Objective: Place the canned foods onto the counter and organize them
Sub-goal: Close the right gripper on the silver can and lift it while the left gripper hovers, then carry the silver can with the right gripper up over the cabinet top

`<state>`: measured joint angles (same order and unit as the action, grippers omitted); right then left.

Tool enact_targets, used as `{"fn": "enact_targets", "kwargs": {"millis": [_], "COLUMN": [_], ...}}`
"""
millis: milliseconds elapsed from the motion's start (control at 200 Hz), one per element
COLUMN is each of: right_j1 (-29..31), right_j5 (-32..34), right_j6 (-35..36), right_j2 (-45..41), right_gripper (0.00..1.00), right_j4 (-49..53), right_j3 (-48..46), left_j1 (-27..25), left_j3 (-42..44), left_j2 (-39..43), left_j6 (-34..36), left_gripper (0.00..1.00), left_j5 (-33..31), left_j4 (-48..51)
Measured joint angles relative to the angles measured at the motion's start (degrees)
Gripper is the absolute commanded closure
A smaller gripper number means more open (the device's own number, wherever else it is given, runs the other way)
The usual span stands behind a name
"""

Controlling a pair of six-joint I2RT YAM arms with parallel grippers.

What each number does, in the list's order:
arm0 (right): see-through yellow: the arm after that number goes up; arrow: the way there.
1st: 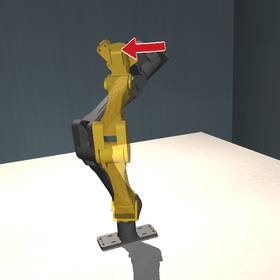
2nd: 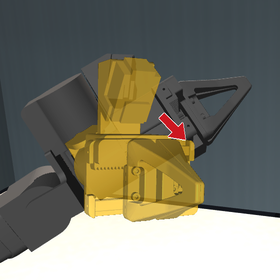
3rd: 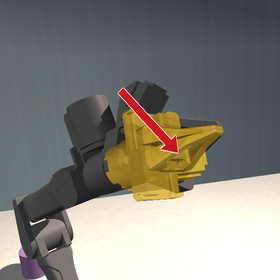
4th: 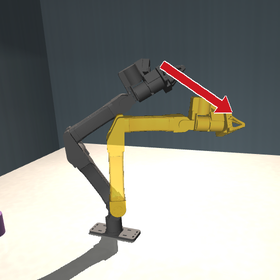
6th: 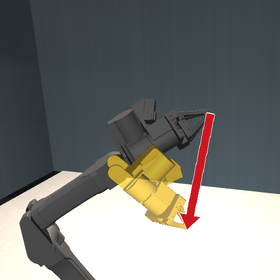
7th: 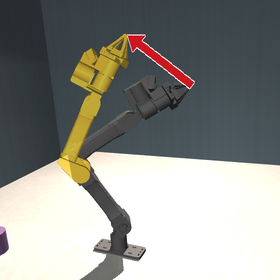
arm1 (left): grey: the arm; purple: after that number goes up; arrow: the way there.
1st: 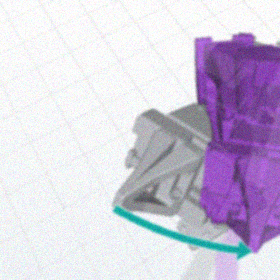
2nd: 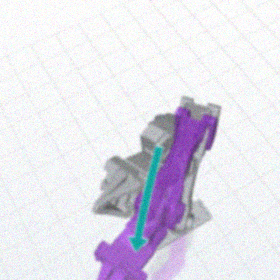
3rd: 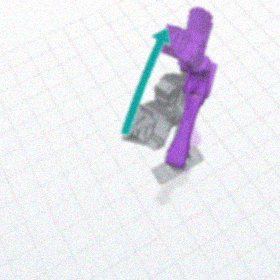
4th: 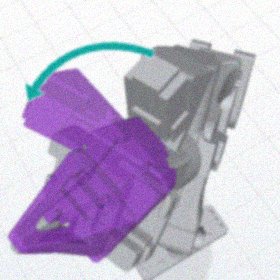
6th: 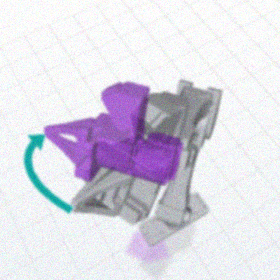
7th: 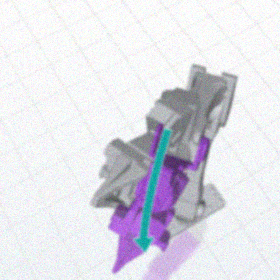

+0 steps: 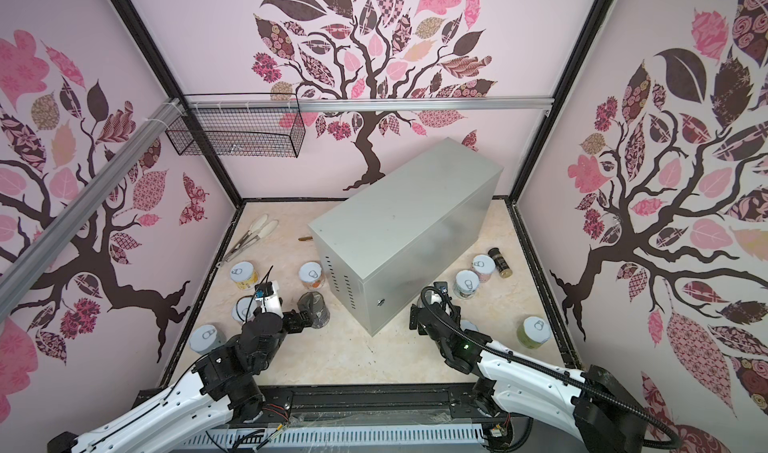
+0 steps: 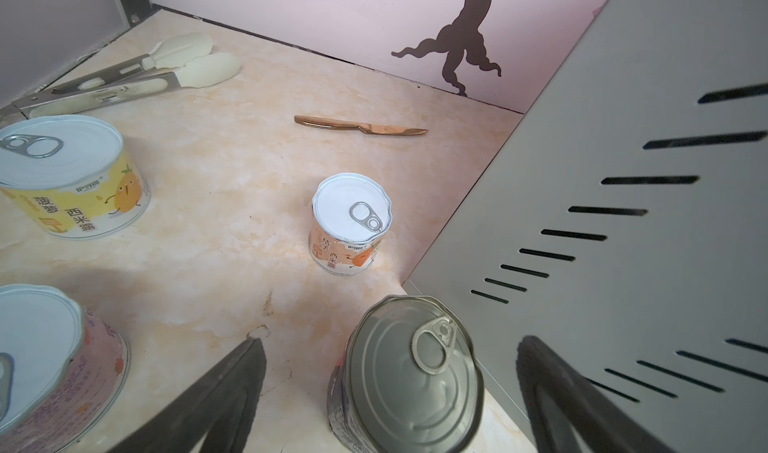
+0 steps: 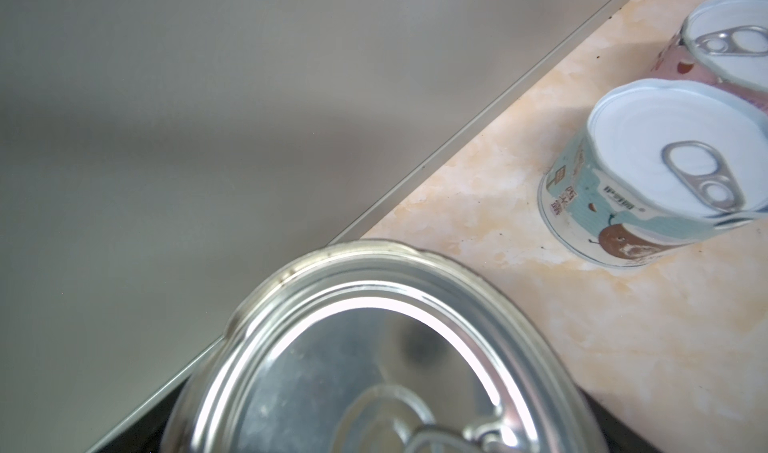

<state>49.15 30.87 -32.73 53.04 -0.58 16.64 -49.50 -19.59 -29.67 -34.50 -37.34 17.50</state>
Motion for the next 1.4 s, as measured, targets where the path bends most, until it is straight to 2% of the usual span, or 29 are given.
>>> {"fn": "enact_targets", "kwargs": {"millis": [315, 530, 910, 1125, 1400], "right_j1": [-0.1, -0.1, -0.2, -0.2, -0.2], "right_j5": [0.7, 1.2, 1.5, 1.2, -1.4], "right_j6": [0.0, 0.4, 1.6, 1.7, 1.4], "right_j2": [1.9, 2.7, 2.2, -0.2, -4.7], "right_gripper": [0.02, 0.08, 0.45, 0.51, 0.54], "right_j4": [-1.9, -2.8, -3.4, -1.8, 5.8], "right_j3": [-0.2, -0.2, -0.7, -0.9, 0.2], "left_j1": [0.6, 0.8, 1.1, 1.1, 1.1], "left_j3": [0.3, 0.3, 0.3, 0.3, 0.3], "left_j2": [0.2, 0.2, 0.4, 0.5, -0.9], "left_j6": [0.0, -0.1, -0.3, -0.3, -1.5], "left_gripper": [0.02, 0.02, 0.02, 0.02, 0.02], "left_j5": [0.6, 0.6, 0.8, 0.9, 1.9], "left_j4": [-0.3, -0.3, -0.3, -0.3, -0.2]}}
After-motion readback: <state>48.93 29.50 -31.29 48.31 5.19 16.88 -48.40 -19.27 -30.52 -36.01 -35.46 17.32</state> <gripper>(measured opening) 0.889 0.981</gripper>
